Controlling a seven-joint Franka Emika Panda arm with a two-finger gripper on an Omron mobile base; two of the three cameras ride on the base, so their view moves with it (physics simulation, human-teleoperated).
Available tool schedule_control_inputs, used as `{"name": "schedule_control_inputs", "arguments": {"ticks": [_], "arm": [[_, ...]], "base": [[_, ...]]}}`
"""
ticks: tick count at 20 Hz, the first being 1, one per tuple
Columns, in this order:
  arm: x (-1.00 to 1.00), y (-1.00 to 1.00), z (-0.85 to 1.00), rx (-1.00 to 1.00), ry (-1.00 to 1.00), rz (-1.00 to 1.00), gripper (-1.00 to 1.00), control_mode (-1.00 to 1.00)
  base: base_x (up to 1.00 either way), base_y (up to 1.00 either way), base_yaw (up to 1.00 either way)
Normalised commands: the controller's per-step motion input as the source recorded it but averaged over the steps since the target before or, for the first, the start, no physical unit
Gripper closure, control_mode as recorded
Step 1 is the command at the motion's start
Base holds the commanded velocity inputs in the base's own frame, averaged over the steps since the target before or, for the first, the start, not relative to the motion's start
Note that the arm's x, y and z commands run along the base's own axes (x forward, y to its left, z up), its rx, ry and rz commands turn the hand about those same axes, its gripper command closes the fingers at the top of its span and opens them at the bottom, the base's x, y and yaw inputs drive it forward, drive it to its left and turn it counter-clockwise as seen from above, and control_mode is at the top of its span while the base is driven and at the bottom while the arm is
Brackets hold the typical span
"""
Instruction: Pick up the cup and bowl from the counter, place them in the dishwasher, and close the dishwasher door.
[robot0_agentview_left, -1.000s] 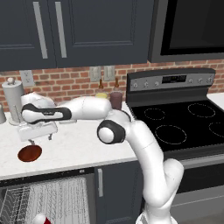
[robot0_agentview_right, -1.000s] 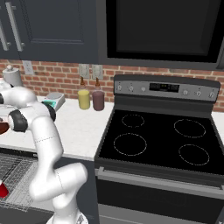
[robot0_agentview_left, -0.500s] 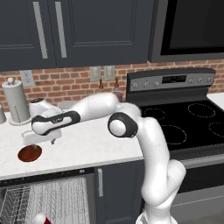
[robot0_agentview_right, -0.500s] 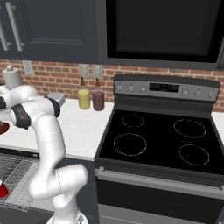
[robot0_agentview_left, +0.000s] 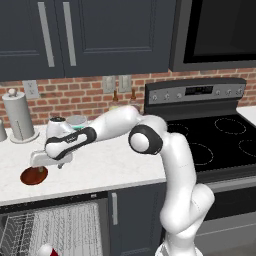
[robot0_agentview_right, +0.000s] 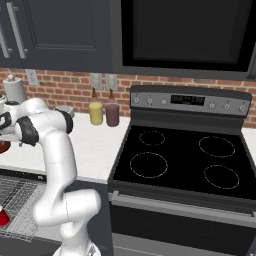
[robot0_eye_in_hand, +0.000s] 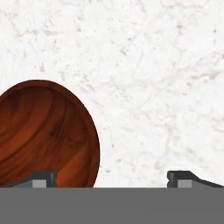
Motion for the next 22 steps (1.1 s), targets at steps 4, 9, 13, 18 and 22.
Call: {"name": "schedule_control_inputs", "arguments": {"ticks": [4, 9, 13, 18, 22], "arm": [[0.11, 0.38, 0.0, 0.0, 0.02, 0.0, -1.0, -1.0], [0.22, 0.38, 0.0, 0.0, 0.03, 0.0, -1.0, -1.0], [0.19, 0.3, -0.08, 0.0, 0.04, 0.0, -1.0, -1.0], [0.0, 0.24, -0.3, 0.0, 0.1, 0.0, -1.0, -1.0], [0.0, 0.29, -0.36, 0.0, 0.13, 0.0, -1.0, -1.0]], "base": [[0.0, 0.0, 0.0], [0.0, 0.0, 0.0], [0.0, 0.0, 0.0], [0.0, 0.0, 0.0], [0.0, 0.0, 0.0]]}}
